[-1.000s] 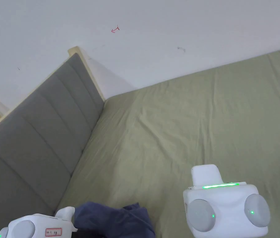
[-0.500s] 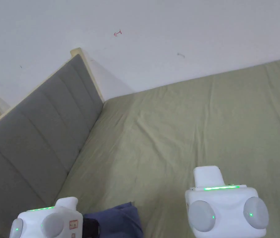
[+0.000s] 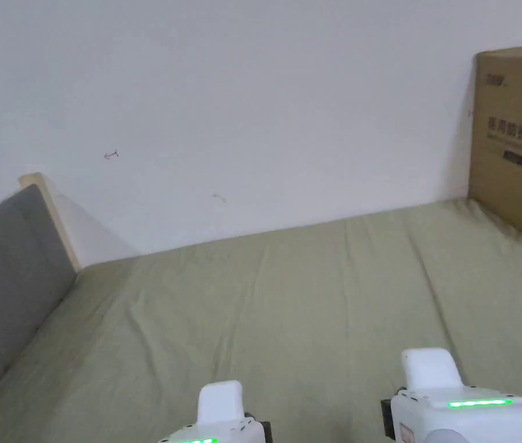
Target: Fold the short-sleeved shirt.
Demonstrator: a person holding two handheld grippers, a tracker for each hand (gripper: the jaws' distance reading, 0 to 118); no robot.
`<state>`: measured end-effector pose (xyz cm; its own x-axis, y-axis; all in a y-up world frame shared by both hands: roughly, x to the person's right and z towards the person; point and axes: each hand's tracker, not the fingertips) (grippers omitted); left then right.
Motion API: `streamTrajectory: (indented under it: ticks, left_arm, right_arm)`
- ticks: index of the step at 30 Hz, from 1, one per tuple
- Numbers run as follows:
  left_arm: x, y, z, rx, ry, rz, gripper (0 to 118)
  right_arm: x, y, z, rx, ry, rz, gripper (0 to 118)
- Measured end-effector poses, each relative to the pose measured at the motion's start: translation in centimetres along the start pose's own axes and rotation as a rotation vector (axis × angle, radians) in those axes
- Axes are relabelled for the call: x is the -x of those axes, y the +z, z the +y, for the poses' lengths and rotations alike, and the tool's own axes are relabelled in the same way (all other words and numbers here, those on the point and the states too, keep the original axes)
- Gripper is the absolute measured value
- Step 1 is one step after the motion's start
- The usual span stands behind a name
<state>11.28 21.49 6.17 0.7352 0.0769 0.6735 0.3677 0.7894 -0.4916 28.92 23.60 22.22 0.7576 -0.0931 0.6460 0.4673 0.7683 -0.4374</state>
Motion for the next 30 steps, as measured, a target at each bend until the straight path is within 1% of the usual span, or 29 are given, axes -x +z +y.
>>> streamTrajectory:
  ticks: [2, 4, 6, 8, 10, 14, 16, 18, 20, 21, 22, 23, 24, 25, 26, 27, 28, 30]
  left_arm:
    - [-4.5, 1.8, 0.9, -0.095, -0.021, -0.005, 2]
    - [-7.6, 4.2, 1.9, -0.201, -0.018, -0.028, 2]
    - [-9.8, 6.7, 3.3, -0.318, -0.041, -0.002, 2]
    - [-11.4, 9.5, 4.8, -0.434, -0.078, 0.044, 2]
    - [-12.1, 12.2, 6.5, -0.53, -0.089, 0.054, 2]
    - [-12.5, 16.5, 8.5, -0.657, -0.094, 0.1, 4]
    - [-12.4, 18.5, 8.8, -0.697, -0.11, 0.129, 7]
    - [-12.2, 19.3, 9.0, -0.707, -0.108, 0.144, 10]
    - [-11.8, 20.4, 8.7, -0.715, -0.106, 0.149, 18]
    - [-11.5, 20.8, 8.5, -0.721, -0.105, 0.151, 21]
    - [-11.2, 20.9, 8.4, -0.723, -0.101, 0.151, 28]
    - [-11.0, 21.2, 8.2, -0.723, -0.098, 0.157, 39]
    - [-10.6, 21.5, 8.0, -0.723, -0.098, 0.17, 56]
    - [-10.4, 21.8, 7.8, -0.723, -0.098, 0.173, 80]
    - [-10.1, 22.0, 7.6, -0.724, -0.097, 0.177, 95]
    - [-9.7, 22.3, 7.4, -0.729, -0.091, 0.178, 104]
    - [-9.3, 22.5, 7.2, -0.733, -0.082, 0.178, 107]
    - [-8.7, 22.7, 6.9, -0.736, -0.072, 0.166, 108]
  right_arm:
    - [-4.6, 1.7, 1.2, -0.036, -0.042, -0.015, 4]
    - [-7.9, 3.9, 2.6, -0.121, -0.061, -0.035, 4]
    - [-9.9, 6.5, 4.1, -0.243, -0.051, -0.056, 4]
    - [-10.9, 9.3, 5.7, -0.353, -0.024, -0.039, 4]
    - [-11.2, 12.0, 7.1, -0.461, -0.007, -0.005, 4]
    - [-10.4, 16.4, 8.9, -0.593, 0.04, 0.072, 4]
    - [-9.2, 18.2, 9.3, -0.647, 0.083, 0.078, 4]
    - [-8.4, 19.3, 9.1, -0.667, 0.092, 0.076, 5]
    - [-7.5, 19.7, 9.0, -0.67, 0.091, 0.077, 8]
    - [-7.2, 19.9, 8.8, -0.679, 0.083, 0.084, 14]
    - [-6.7, 19.9, 8.4, -0.693, 0.064, 0.085, 30]
    - [-6.4, 19.6, 8.3, -0.703, 0.057, 0.07, 46]
    - [-6.1, 19.6, 8.1, -0.701, 0.057, 0.07, 67]
    - [-5.9, 19.5, 8.0, -0.694, 0.057, 0.068, 85]
    - [-5.8, 19.5, 7.8, -0.69, 0.057, 0.075, 86]
    - [-5.6, 19.2, 7.6, -0.688, 0.052, 0.08, 87]
    - [-5.4, 19.1, 7.5, -0.683, 0.048, 0.071, 91]
    - [-5.2, 18.6, 7.4, -0.664, 0.056, 0.048, 91]
